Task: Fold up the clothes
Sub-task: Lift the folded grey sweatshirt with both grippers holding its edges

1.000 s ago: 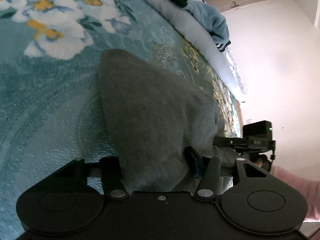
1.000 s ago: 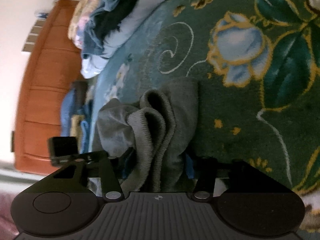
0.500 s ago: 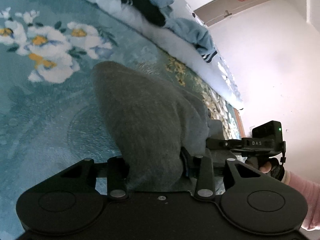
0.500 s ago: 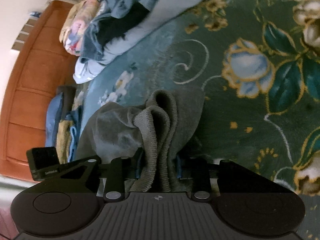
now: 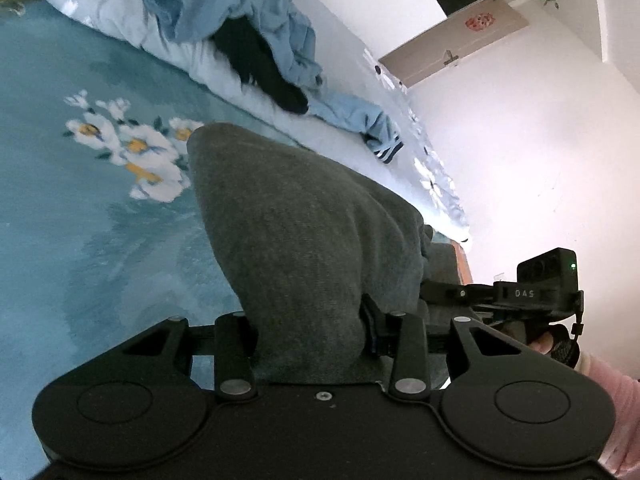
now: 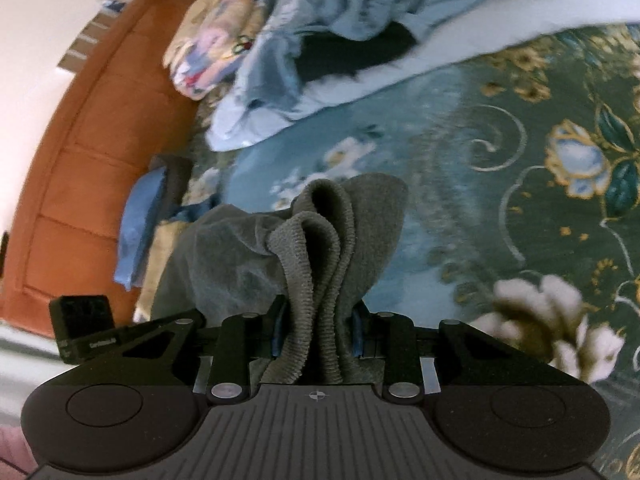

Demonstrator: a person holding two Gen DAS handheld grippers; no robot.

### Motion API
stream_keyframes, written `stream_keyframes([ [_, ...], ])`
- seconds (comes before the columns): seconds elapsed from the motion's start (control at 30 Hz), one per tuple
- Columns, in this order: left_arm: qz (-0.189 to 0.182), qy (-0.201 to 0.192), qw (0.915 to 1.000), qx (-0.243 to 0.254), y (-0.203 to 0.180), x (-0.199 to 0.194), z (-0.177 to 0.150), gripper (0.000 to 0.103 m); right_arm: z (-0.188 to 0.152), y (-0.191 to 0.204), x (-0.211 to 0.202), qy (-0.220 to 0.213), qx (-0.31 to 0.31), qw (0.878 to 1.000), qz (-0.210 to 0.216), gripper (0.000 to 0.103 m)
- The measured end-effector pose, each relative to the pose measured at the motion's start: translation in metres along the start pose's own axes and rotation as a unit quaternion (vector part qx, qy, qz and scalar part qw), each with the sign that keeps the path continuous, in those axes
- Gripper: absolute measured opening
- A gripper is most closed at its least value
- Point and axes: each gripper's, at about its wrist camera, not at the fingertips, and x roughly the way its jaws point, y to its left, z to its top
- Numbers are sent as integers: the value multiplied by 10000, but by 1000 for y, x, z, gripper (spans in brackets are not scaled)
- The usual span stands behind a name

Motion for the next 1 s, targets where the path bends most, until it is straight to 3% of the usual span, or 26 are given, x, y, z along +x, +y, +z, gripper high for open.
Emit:
stream_keyframes([
  [0.4, -61, -178, 9998, -116, -44, -113, -6, 37, -31, 105, -32, -3, 136, 9999, 34, 28],
  [0.67, -146, -209, 9997, -14, -65, -144, 0, 37, -44, 138, -55, -161, 178, 9997, 40, 28],
  [1.0, -11, -769, 9948, -672, -75, -178, -12, 37, -30, 166, -56, 123, -389, 9988, 264, 28],
])
